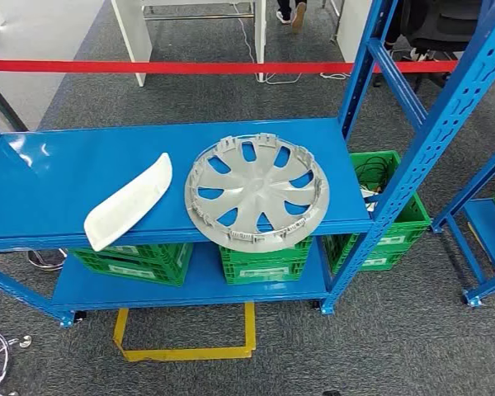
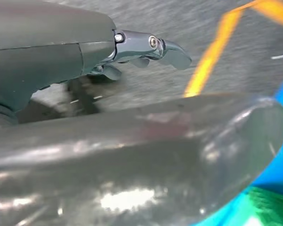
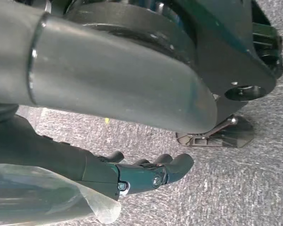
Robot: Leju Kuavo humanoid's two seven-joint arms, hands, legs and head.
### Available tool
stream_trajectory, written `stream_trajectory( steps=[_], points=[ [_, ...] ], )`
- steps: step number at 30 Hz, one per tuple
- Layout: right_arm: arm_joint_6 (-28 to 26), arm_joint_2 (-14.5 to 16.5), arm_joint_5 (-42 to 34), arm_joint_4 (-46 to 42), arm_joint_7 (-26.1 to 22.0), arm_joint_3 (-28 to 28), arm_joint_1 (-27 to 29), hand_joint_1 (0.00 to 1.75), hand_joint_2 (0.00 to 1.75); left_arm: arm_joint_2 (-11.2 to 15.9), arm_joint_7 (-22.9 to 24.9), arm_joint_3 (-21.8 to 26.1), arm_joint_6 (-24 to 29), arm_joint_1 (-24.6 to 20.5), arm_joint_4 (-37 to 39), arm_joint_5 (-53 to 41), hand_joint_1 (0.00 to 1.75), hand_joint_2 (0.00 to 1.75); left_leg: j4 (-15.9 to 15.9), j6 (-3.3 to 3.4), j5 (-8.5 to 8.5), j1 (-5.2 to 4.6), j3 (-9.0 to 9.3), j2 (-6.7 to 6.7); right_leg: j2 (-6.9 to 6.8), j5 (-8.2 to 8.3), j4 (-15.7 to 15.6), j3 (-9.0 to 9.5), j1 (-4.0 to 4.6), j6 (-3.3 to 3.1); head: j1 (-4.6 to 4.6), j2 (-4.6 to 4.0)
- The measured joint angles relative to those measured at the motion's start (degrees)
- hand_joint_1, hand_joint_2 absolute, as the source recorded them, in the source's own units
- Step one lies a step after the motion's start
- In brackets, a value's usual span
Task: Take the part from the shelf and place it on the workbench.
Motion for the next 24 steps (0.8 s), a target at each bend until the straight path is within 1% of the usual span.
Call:
stream_trajectory(
  steps=[2, 3, 6, 8, 11, 13, 16, 20, 24],
  points=[
    [-0.17, 0.05, 0.01, 0.04, 0.16, 0.05, 0.0, 0.0, 0.0, 0.1, 1.37, 0.66, 0.58, 1.02, -3.06, -1.97, 0.0, 0.0, 0.0, 0.0, 0.0, 0.0, 0.01, 0.01, 0.03, 0.0, 0.0, 0.0, 0.0, 0.0, -0.01, 0.0],
    [-0.33, 0.1, 0.01, 0.08, 0.34, 0.09, 0.01, 0.0, 0.0, 0.09, 2.92, 1.42, 0.95, 2.12, -6.48, -4.2, 0.0, 0.0, 0.0, 0.0, 0.0, 0.0, 0.01, 0.03, 0.05, 0.0, 0.01, -0.01, 0.0, 0.0, -0.02, 0.0],
    [-0.69, 0.2, -0.01, 0.19, 0.83, 0.13, 0.02, 0.0, 0.0, -1.16, 9.05, 5.09, 0.55, 6.06, -20.48, -12.93, 0.0, 0.0, 0.0, 0.0, 0.0, 0.0, 0.0, 0.05, 0.07, 0.0, 0.01, -0.02, 0.0, 0.0, -0.01, 0.0],
    [-0.96, 0.25, -0.02, 0.26, 0.96, 0.17, -0.03, 0.0, 0.0, -2.83, 10.73, 8.04, -0.58, 8.31, -29.77, -17.28, 0.0, 0.0, 0.0, 0.0, 0.0, 0.0, -0.01, 0.07, 0.11, 0.0, 0.01, -0.01, 0.0, 0.0, -0.01, 0.0],
    [-1.45, 0.33, 0.02, 0.39, 1.22, 0.32, -0.06, 0.0, 0.0, -5.8, 10.14, 12.65, -2.38, 10.77, -43.24, -21.23, 0.0, 0.0, 0.01, 0.01, 0.0, -0.02, -0.01, 0.11, 0.15, 0.02, 0.01, 0.0, -0.01, 0.02, 0.01, 0.0],
    [-1.68, 0.38, 0.1, 0.42, 1.47, 0.56, -0.11, 0.0, 0.0, -7.5, 8.85, 15.16, -3.3, 11.58, -50.47, -22.44, 0.0, 0.0, 0.02, 0.01, 0.0, -0.03, -0.05, 0.13, 0.16, 0.03, 0.01, 0.01, -0.01, 0.04, -0.01, 0.0],
    [-1.95, 0.44, 0.26, 0.44, 1.87, 0.97, -0.15, 0.0, 0.0, -9.62, 7.43, 17.64, -4.37, 12.9, -60.46, -22.33, 0.0, 0.0, 0.02, 0.02, -0.01, -0.02, -0.09, 0.14, 0.16, 0.03, 0.01, 0.01, -0.01, 0.04, 0.0, 0.0],
    [-2.18, 0.56, 0.67, 0.46, 2.16, 1.37, -0.23, 0.0, 0.0, -11.22, 6.77, 19.58, -4.75, 13.98, -70.03, -21.48, 0.0, 0.0, 0.02, 0.02, 0.0, -0.01, -0.09, 0.14, 0.16, 0.03, 0.01, 0.01, -0.01, 0.04, -0.01, 0.0],
    [-2.36, 0.74, 1.03, 0.46, 2.37, 1.6, -0.28, 0.0, 0.0, -11.81, 5.62, 20.39, -4.48, 14.69, -75.78, -21.63, 0.0, 0.0, 0.01, 0.02, 0.0, -0.01, -0.09, 0.14, 0.15, 0.03, 0.01, 0.01, 0.0, 0.04, -0.01, 0.0]
  ],
)
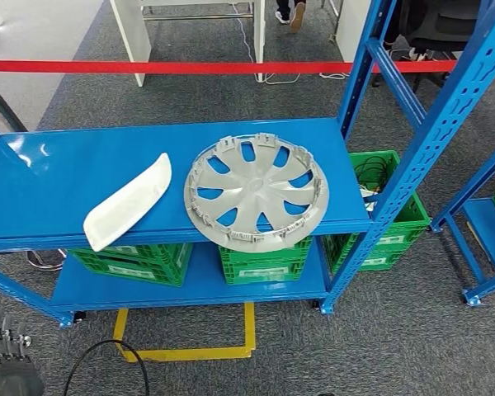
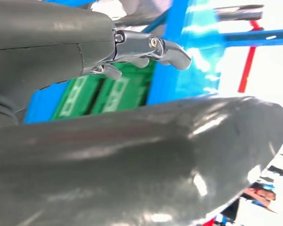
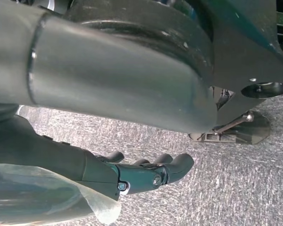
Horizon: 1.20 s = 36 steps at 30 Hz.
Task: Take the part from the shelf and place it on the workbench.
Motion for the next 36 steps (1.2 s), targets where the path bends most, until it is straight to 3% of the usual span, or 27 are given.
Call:
stream_trajectory(
  steps=[7, 13, 17, 23, 29, 32, 36],
  points=[
    [-0.03, 0.1, 0.15, 0.0, 0.05, 0.05, -0.07, 0.0, 0.0, -0.36, -0.68, 0.49, 0.14, 0.43, -4.34, -0.2, 0.0, 0.0, 0.0, 0.0, 0.0, -0.01, 0.0, 0.0, 0.0, 0.0, 0.0, 0.0, 0.0, 0.0, 0.01, 0.0],
    [0.02, 0.13, 0.24, 0.0, -0.25, 0.63, -0.13, 0.0, 0.0, 0.06, -5.29, -0.1, 4.38, 0.74, -6.81, -4.19, 0.0, 0.0, 0.01, 0.0, 0.0, -0.01, 0.08, 0.0, 0.0, 0.0, 0.0, -0.01, -0.01, 0.0, 0.01, 0.0],
    [0.13, 0.13, 0.03, 0.0, -0.26, 0.95, -0.25, 0.0, 0.0, 2.22, -4.29, -2.82, 11.94, 1.01, -8.03, -12.91, 0.0, 1.75, 0.01, 0.0, 0.0, -0.01, 0.1, 0.0, 0.01, 0.0, 0.0, -0.03, -0.01, 0.0, 0.0, 0.0],
    [0.15, 0.13, -0.38, 0.0, 0.61, 1.09, -0.5, 0.0, 0.0, 6.46, 3.49, -8.97, 28.56, -0.07, -6.15, -32.26, 0.0, 1.75, 0.01, -0.01, 0.01, 0.0, 0.11, 0.01, 0.01, 0.01, 0.0, -0.02, 0.0, 0.0, 0.0, 0.0],
    [0.55, 0.1, -0.05, 0.01, 1.58, 1.46, -0.64, 0.0, 0.0, 12.57, 13.84, -16.22, 44.94, -1.78, -1.6, -53.26, 0.0, 1.75, 0.01, -0.01, 0.01, 0.0, 0.11, 0.01, 0.03, 0.01, 0.0, -0.02, 0.0, 0.0, 0.01, 0.0],
    [0.74, 0.09, 0.14, 0.02, 1.99, 1.72, -0.67, 0.0, 0.0, 15.63, 18.05, -18.97, 48.12, -2.56, 0.15, -60.83, 0.0, 1.75, 0.01, -0.01, 0.01, 0.0, 0.11, 0.01, 0.04, 0.01, 0.01, -0.02, 0.0, -0.01, 0.0, 0.0],
    [0.83, 0.08, 0.27, 0.03, 2.31, 2.29, -0.68, 0.0, 0.0, 17.68, 19.9, -20.74, 48.55, -3.33, 1.59, -66.13, 0.0, 1.75, 0.01, -0.01, 0.01, -0.01, 0.11, 0.01, 0.04, 0.01, 0.0, -0.03, 0.0, -0.01, 0.0, 0.0]
  ],
)
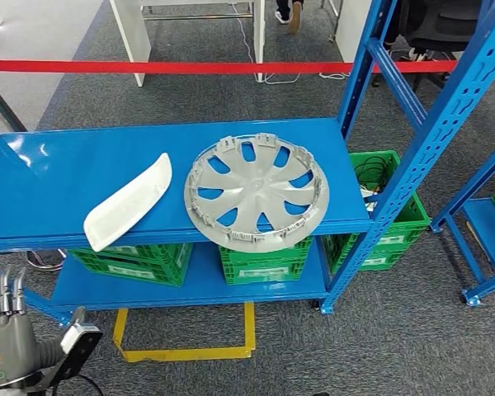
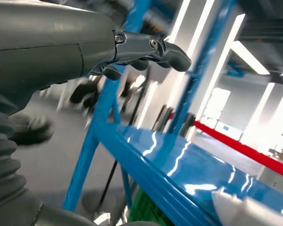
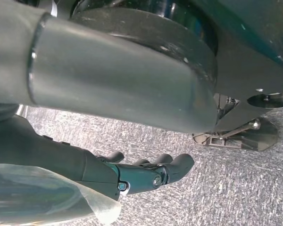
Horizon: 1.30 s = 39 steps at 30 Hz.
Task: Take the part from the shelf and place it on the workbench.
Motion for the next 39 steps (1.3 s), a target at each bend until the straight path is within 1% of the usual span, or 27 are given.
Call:
stream_trajectory(
  steps=[4, 7, 16, 22, 29, 39],
  points=[
    [0.17, -0.03, 0.25, 0.03, 0.31, 0.32, 0.0, 0.0, 0.0, 0.97, 2.56, -0.25, 0.01, -1.32, 1.0, -9.11, 0.0, 1.75, 0.0, 0.0, 0.0, -0.01, 0.0, 0.0, 0.0, 0.0, 0.0, 0.01, 0.0, 0.0, 0.01, 0.0],
    [0.22, -0.09, 0.31, 0.04, 0.31, 0.52, 0.0, 0.0, 0.0, 1.6, 3.56, -0.3, 0.01, -2.51, 2.07, -11.39, 0.0, 1.75, 0.01, 0.0, 0.0, -0.01, 0.0, 0.0, 0.0, 0.02, 0.0, 0.01, -0.01, 0.01, -0.01, 0.0],
    [0.22, -0.25, 0.38, 0.07, 0.31, 0.6, -0.01, 0.0, 0.0, 2.92, 5.21, -0.37, 0.01, -4.82, 5.08, -13.21, 0.0, 1.75, 0.01, 0.0, 0.0, 0.0, 0.0, 0.0, 0.0, 0.02, 0.0, -0.01, 0.0, 0.01, 0.01, 0.0],
    [0.46, -0.62, 0.65, 0.1, 0.46, 0.95, -0.04, 0.0, 0.0, 4.36, 7.38, -1.07, 0.03, -9.37, 10.43, -13.5, 0.0, 1.75, 0.01, -0.01, 0.03, 0.0, 0.0, 0.01, 0.02, 0.06, 0.0, 0.02, 0.0, 0.03, 0.01, 0.0],
    [0.66, -0.92, 0.72, 0.16, 0.57, 1.54, -0.04, 0.0, 0.0, 5.35, 8.23, -1.75, 0.03, -11.93, 14.19, -13.8, 0.0, 1.75, 0.02, 0.0, 0.04, 0.0, 0.0, 0.03, 0.05, 0.07, 0.01, 0.0, 0.0, 0.04, 0.0, 0.0],
    [0.92, -1.51, 0.78, 0.2, 0.87, 1.65, -0.03, 0.0, 0.0, 7.73, 10.46, -2.59, 0.04, -18.4, 24.05, -14.03, 0.0, 1.75, 0.02, 0.02, 0.07, 0.0, 0.0, 0.04, 0.07, 0.08, 0.01, 0.0, 0.0, 0.04, 0.01, 0.0]
  ],
)
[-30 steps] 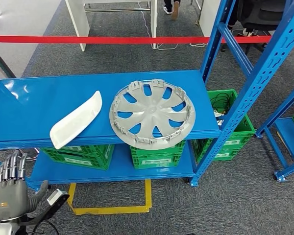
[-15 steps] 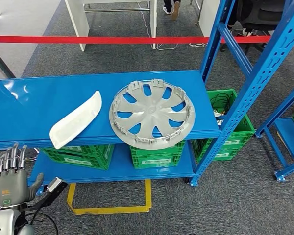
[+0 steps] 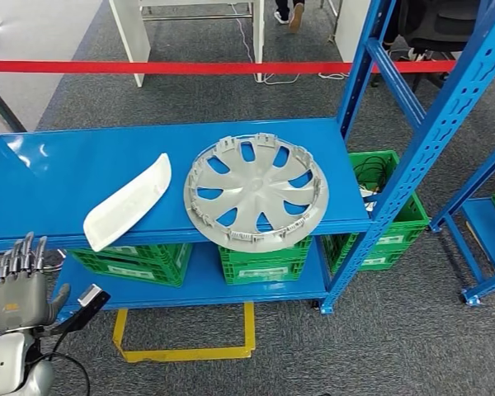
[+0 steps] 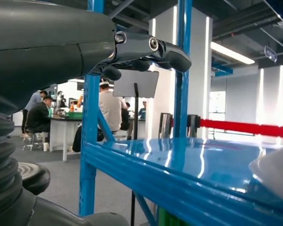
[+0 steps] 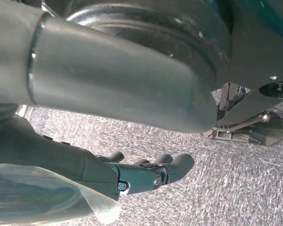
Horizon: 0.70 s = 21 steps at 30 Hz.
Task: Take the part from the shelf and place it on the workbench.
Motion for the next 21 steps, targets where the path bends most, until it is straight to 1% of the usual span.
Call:
stream_trajectory(
  steps=[8, 15, 21],
  points=[
    [0.04, -0.22, 0.04, 0.01, 0.17, 0.03, 0.01, 0.0, 0.0, 1.3, 0.45, -0.9, 0.01, -2.77, 5.23, -0.41, 0.0, 1.75, 0.0, 0.0, 0.0, 0.0, -0.01, 0.01, 0.02, 0.0, 0.0, -0.01, 0.0, 0.0, -0.01, 0.0],
    [0.08, -0.25, 0.29, 0.01, 0.22, 0.2, 0.0, 0.0, 0.0, 2.06, 0.73, -1.68, 0.01, -4.22, 7.58, -0.83, 0.0, 1.75, 0.0, 0.0, 0.0, 0.0, -0.01, 0.02, 0.01, 0.0, 0.0, -0.01, 0.0, 0.0, 0.0, 0.0],
    [0.21, -0.28, 0.82, 0.01, 0.44, 0.34, -0.07, 0.0, 0.0, 2.58, 1.26, -3.03, 0.02, -7.57, 10.61, -2.2, 0.0, 1.75, 0.01, 0.0, 0.01, 0.0, -0.01, 0.02, 0.01, 0.02, 0.0, -0.01, 0.0, 0.0, -0.01, 0.0]
  ],
)
